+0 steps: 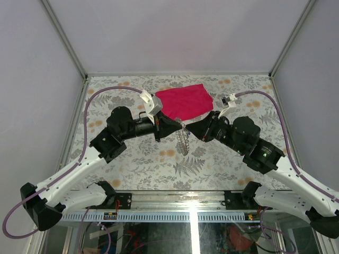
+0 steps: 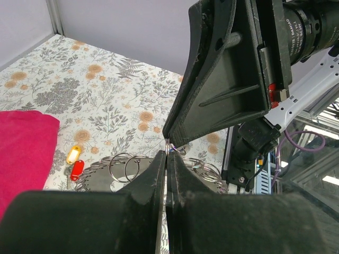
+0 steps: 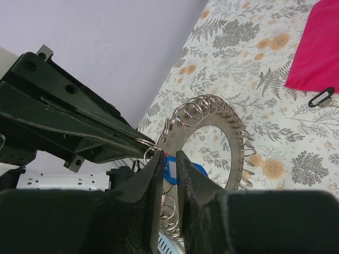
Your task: Put the keys on the keyring
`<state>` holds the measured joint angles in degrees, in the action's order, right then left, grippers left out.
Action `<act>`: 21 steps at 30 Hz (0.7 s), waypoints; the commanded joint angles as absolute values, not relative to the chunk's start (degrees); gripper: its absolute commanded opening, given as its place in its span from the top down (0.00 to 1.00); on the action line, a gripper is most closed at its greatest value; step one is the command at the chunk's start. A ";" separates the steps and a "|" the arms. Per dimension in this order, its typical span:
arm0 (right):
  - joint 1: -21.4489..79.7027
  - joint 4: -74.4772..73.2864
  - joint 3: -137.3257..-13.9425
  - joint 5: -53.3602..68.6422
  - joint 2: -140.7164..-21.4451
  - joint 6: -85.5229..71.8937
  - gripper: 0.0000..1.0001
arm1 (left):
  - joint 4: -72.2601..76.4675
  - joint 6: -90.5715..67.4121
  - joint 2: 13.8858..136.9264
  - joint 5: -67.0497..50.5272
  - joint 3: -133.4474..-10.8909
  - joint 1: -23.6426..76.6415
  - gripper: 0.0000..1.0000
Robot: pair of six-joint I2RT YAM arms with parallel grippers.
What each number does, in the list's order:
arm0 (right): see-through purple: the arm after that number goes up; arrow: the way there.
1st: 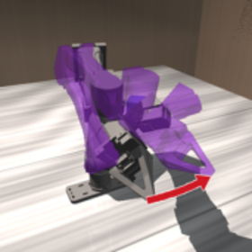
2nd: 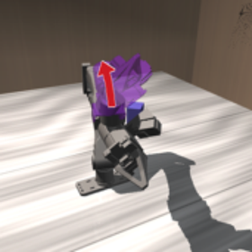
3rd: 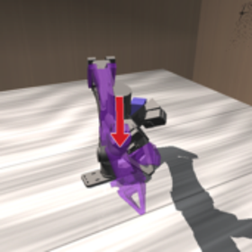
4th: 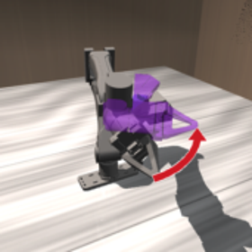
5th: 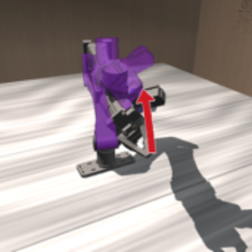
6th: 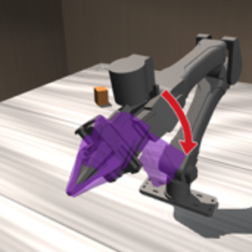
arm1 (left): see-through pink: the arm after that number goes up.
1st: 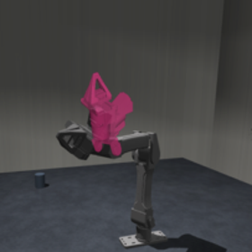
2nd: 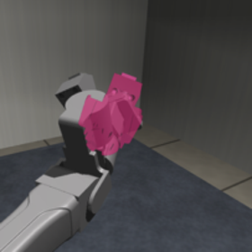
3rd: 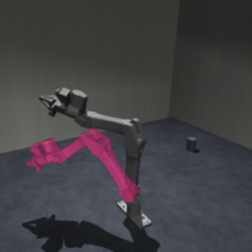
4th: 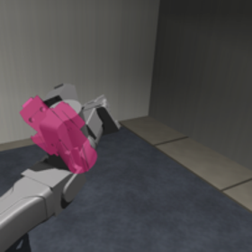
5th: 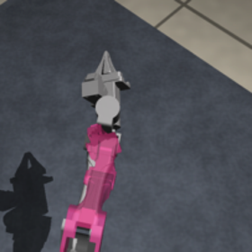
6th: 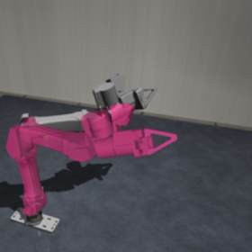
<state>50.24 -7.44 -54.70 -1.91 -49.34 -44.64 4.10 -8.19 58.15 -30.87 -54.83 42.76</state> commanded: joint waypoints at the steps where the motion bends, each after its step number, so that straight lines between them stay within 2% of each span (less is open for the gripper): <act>1: 50.01 -2.83 -54.48 -1.83 -47.61 -45.25 0.80 | 8.65 -8.55 56.73 -31.06 -54.76 43.24 1.00; 11: 50.09 -2.65 -54.39 -2.57 -47.03 -44.46 1.00 | 8.84 -8.44 56.69 -31.13 -54.45 43.17 1.00; 21: 50.09 -4.97 -55.11 -4.03 -47.31 -43.12 1.00 | 9.83 -8.35 56.34 -31.62 -53.92 43.23 1.00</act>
<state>50.24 -6.24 -54.08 -2.15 -48.18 -44.42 4.32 -8.19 57.80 -30.92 -54.17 42.78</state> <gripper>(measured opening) 0.009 0.015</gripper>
